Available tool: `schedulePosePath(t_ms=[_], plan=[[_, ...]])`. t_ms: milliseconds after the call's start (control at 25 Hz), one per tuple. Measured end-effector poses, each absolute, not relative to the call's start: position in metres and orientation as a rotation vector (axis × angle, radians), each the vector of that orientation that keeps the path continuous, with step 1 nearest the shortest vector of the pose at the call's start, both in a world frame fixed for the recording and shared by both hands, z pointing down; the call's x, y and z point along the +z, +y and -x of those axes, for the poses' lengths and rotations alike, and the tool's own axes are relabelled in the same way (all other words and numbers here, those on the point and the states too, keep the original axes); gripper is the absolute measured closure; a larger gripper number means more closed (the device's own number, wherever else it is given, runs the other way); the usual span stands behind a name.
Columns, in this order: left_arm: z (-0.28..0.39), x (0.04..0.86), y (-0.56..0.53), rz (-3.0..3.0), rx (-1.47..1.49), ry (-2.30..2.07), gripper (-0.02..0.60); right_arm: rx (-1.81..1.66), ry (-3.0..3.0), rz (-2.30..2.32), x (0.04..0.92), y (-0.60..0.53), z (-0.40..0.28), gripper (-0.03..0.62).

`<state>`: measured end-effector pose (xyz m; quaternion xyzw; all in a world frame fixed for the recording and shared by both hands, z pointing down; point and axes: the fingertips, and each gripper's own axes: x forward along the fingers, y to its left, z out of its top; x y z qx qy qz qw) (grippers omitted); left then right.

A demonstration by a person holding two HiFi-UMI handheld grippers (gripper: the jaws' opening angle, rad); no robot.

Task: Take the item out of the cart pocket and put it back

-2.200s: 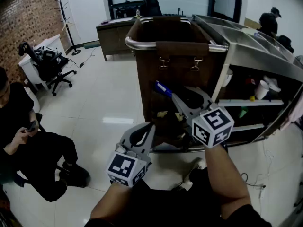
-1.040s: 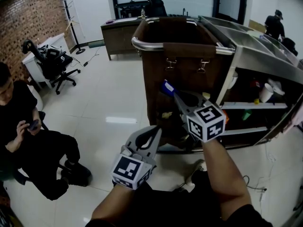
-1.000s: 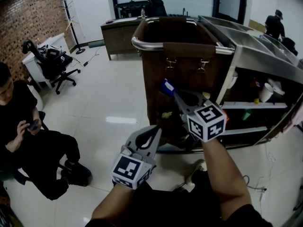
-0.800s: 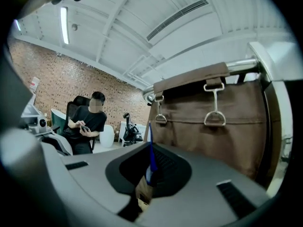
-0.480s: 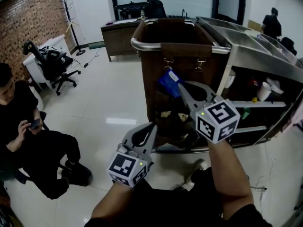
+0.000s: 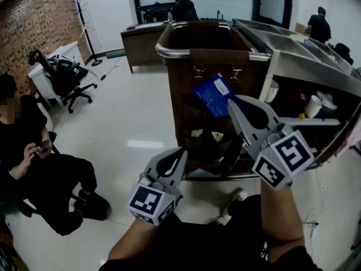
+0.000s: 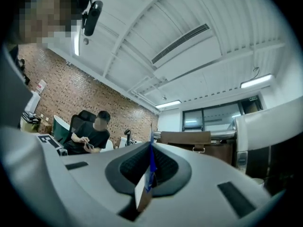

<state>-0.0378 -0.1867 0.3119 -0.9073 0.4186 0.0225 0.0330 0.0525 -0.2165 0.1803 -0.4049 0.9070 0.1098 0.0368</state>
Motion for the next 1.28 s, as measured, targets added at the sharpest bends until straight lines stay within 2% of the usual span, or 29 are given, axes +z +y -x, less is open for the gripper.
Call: schedulePosePath(t_ms=[440,920,1280], plan=[[0.038,0.322,-0.157,2.812,0.059,1.282,0.581,0.244,2.739,1.258,0.221,-0.147,-0.079,0.579],[0.036,0.353,-0.131,2.88,-0.001,1.282,0.581,-0.131,2.907,1.319,0.356,-0.113,-0.087,0.579],[0.024,0.35,-0.125,2.883,0.021,1.246,0.581,-0.16,2.913,1.304,0.362,-0.109,-0.087,0.579]])
